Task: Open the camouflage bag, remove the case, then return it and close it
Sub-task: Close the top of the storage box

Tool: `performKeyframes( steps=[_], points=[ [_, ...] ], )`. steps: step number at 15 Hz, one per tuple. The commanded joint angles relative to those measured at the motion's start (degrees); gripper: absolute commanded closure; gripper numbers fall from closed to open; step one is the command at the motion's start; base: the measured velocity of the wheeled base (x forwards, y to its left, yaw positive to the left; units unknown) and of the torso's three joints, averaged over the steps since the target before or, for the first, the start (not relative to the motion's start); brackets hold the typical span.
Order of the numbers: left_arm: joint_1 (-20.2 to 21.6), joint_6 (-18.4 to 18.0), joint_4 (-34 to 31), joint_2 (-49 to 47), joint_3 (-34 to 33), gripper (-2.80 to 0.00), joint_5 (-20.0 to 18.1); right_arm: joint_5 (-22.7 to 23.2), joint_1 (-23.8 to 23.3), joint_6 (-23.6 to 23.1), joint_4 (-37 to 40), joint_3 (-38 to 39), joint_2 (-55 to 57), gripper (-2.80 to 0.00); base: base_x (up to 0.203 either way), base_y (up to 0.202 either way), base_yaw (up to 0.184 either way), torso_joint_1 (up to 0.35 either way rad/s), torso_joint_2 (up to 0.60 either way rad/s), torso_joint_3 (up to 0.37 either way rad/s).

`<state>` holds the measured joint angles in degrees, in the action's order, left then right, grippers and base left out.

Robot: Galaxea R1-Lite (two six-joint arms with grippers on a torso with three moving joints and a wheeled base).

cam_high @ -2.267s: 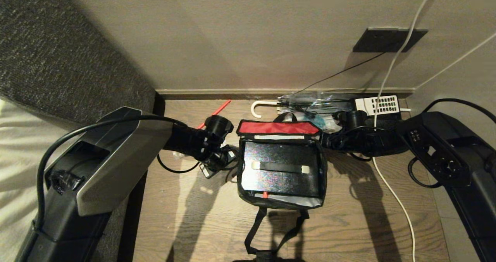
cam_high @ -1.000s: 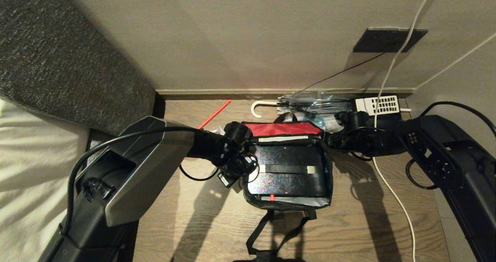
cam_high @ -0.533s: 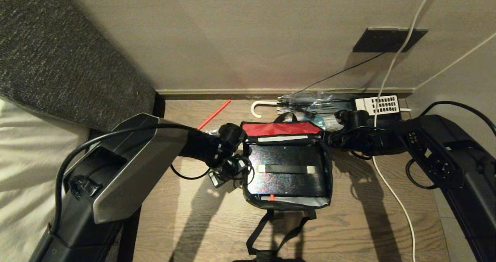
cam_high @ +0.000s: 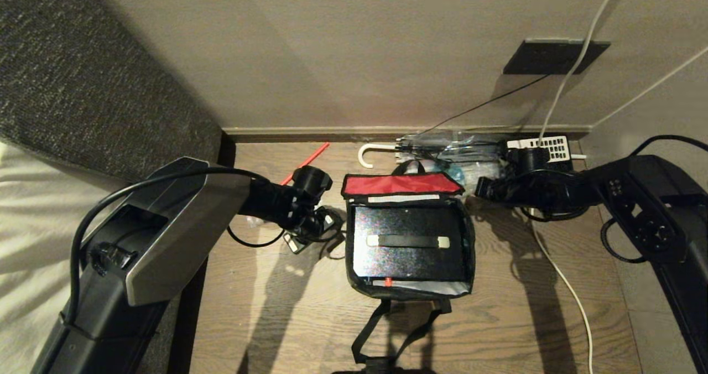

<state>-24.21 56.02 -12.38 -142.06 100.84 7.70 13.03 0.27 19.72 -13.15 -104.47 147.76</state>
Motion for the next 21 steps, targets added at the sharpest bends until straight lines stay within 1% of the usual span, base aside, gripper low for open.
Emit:
performKeyframes(
  steps=[1, 3, 6, 7, 9, 10, 13, 14, 15, 16, 18, 19, 21],
  points=[
    [0.72, 1.09, 2.46, -1.21, 1.34, 0.0, 0.0, 0.07, -0.8, 2.78, 0.74, -0.12, -1.0, 0.0, 0.0, 0.0, 0.0, 0.0, 0.0, 0.0],
    [0.92, 2.27, 4.44, -2.6, 3.22, 0.0, -0.15, -0.17, -1.29, 8.67, 0.94, 0.09, -2.07, 0.0, 0.0, 0.0, 0.0, 0.0, 0.0, 0.0],
    [1.02, 3.84, 4.7, -5.5, 8.0, 0.0, 0.14, -0.12, -1.41, 9.56, 0.59, -1.61, 0.09, 0.0, 0.0, 0.0, 0.0, 0.0, 0.0, 0.0],
    [1.08, 4.64, 5.0, -6.64, 9.44, 0.0, 0.39, -0.11, -1.4, 11.44, 0.62, -1.96, 0.33, 0.0, 0.0, 0.0, 0.0, 0.0, 0.0, 0.0],
    [1.11, 5.59, 9.79, -7.72, 9.51, 0.0, 0.48, -0.05, -1.04, 16.23, 0.8, -2.93, 0.6, 0.0, 0.0, 0.0, 0.0, 0.0, 0.0, 0.0],
    [1.51, 6.17, 12.8, -8.06, 9.53, 0.0, 0.83, 0.0, -0.69, 17.09, 0.91, -4.01, 1.33, 0.0, 0.0, 0.0, 0.0, 0.0, 0.0, 0.0],
    [1.96, 6.55, 17.56, -7.29, 9.58, 0.0, 1.21, 0.45, 0.08, 17.65, 0.85, -5.42, 1.74, 0.0, 0.0, 0.0, 0.0, 0.0, 0.0, 0.0],
    [2.02, 6.53, 20.04, -6.91, 9.63, 0.0, 1.73, 0.56, 0.31, 18.72, 0.9, -5.6, 1.6, 0.0, 0.0, 0.0, 0.0, 0.0, 0.0, 0.0],
    [1.98, 6.55, 21.17, -6.24, 9.64, 0.0, 1.83, 0.67, 0.75, 20.28, 0.72, -5.79, 1.64, 0.0, 0.0, 0.0, 0.0, 0.0, 0.0, 0.0],
    [1.89, 6.92, 21.34, -6.03, 9.72, 0.0, 1.7, 0.76, 1.24, 21.18, 0.76, -6.18, 1.7, 0.0, 0.0, 0.0, 0.0, 0.0, 0.0, 0.0],
    [1.71, 9.84, 22.36, -6.17, 9.72, 0.0, 1.26, 0.68, 2.05, 22.28, 0.38, -6.27, 2.12, 0.0, 0.0, 0.0, 0.0, 0.0, 0.0, 0.0],
    [1.71, 10.48, 22.48, -6.3, 9.72, 0.0, 1.25, 0.77, 2.32, 22.29, 0.32, -6.27, 2.18, 0.0, 0.0, 0.0, 0.0, 0.0, 0.0, 0.0],
    [1.52, 10.6, 22.95, -6.57, 9.72, 0.0, 1.08, 0.77, 2.83, 22.2, 0.15, -6.28, 2.27, 0.0, 0.0, 0.0, 0.0, 0.0, 0.0, 0.0]
  ],
)
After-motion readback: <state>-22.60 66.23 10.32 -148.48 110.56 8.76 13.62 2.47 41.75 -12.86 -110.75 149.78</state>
